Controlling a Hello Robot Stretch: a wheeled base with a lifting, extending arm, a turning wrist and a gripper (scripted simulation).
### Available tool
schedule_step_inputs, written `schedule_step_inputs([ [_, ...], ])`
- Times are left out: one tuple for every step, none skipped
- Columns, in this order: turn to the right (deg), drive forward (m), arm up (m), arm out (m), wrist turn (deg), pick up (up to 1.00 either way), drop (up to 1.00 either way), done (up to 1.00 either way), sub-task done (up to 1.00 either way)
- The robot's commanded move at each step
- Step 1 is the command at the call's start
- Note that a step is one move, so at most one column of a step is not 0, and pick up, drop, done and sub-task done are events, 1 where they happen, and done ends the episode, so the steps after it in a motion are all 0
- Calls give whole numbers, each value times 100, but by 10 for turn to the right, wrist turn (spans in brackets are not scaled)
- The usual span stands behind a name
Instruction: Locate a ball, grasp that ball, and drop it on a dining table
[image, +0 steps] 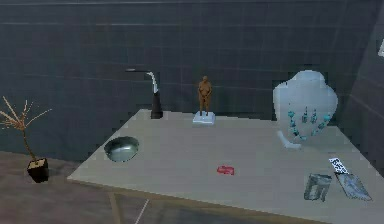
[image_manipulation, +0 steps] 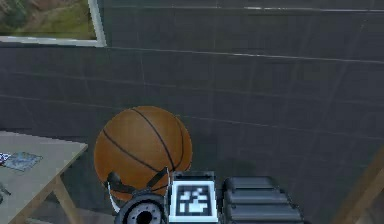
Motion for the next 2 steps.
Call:
schedule_step_inputs([
  [120,0,0,0,0,0,0,0,0],
  [0,10,0,0,0,0,0,0,0],
])
